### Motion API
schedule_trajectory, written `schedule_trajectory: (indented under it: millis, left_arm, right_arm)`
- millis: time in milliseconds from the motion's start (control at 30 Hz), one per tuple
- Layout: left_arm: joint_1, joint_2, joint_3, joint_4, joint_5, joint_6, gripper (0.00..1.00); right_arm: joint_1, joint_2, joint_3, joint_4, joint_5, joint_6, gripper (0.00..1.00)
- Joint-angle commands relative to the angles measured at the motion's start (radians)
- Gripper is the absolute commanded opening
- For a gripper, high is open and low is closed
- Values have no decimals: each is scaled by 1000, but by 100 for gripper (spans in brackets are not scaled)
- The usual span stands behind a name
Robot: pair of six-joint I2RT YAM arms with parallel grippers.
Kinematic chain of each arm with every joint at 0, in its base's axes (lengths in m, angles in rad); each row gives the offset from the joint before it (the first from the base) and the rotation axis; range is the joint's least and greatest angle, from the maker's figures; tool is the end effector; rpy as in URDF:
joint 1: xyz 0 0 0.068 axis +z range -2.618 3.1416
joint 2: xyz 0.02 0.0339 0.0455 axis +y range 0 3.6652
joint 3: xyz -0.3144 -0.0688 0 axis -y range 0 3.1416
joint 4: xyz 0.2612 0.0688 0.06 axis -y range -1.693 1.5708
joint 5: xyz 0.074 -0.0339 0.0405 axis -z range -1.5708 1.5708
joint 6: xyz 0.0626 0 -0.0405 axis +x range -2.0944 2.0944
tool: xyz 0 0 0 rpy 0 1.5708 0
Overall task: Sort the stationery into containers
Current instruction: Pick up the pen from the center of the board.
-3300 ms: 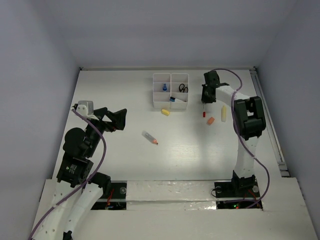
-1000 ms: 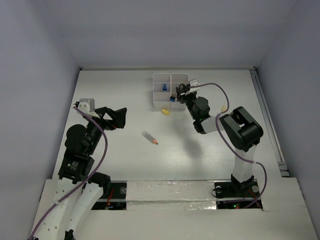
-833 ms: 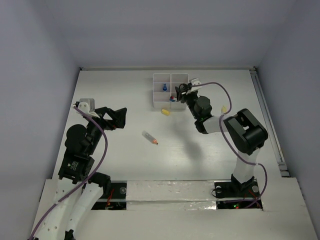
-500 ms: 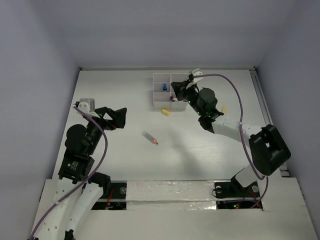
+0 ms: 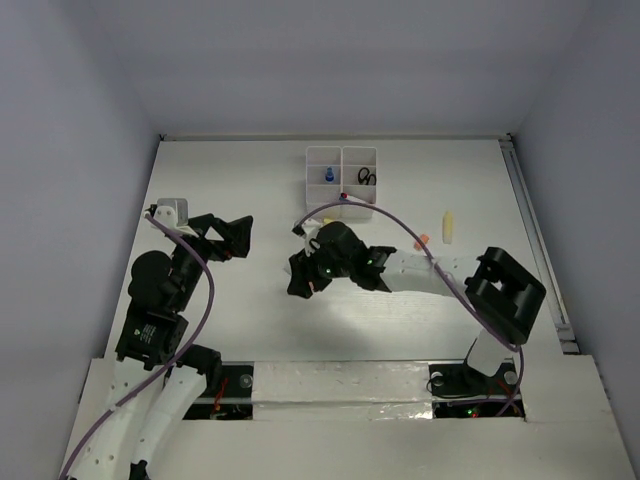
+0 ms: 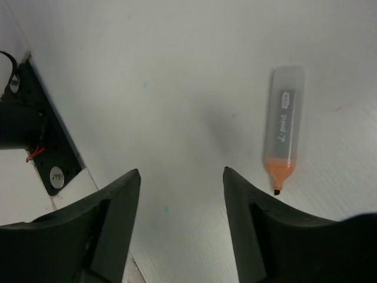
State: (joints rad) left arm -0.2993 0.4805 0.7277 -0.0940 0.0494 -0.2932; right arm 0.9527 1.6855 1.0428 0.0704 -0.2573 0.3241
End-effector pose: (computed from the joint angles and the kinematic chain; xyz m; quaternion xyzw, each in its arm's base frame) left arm 0.1087 -0.0368 0.4017 0.0207 0.6507 -0.2369 0.7212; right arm 0.2270 0.3467 0.2444 -0.3276 0.8090 0.3734 0.3142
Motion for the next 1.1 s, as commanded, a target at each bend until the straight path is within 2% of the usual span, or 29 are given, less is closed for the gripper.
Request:
schedule_trajectory:
  millis: [0, 33, 167, 333, 633, 1067]
  left_arm:
    - [5, -11, -5, 56, 10, 5, 99]
    - [5, -11, -5, 54, 10, 5, 99]
    - [5, -11, -5, 54, 12, 5, 99]
    - [5, -14, -7, 53, 13, 5, 99]
    - [5, -8, -8, 53, 18, 2, 99]
    - [5, -3, -8, 53, 17, 2, 99]
  right_arm:
    - [4, 37, 5, -32, -14, 82, 66]
    - [4, 43, 2, -23, -16, 90, 72]
    - [4, 92, 20, -33, -25, 108, 81]
    - [4, 177, 34, -40, 0, 122, 81]
    - [-20, 214, 52, -41, 124, 133, 82]
    - [-49, 328, 226, -171, 251, 56, 85]
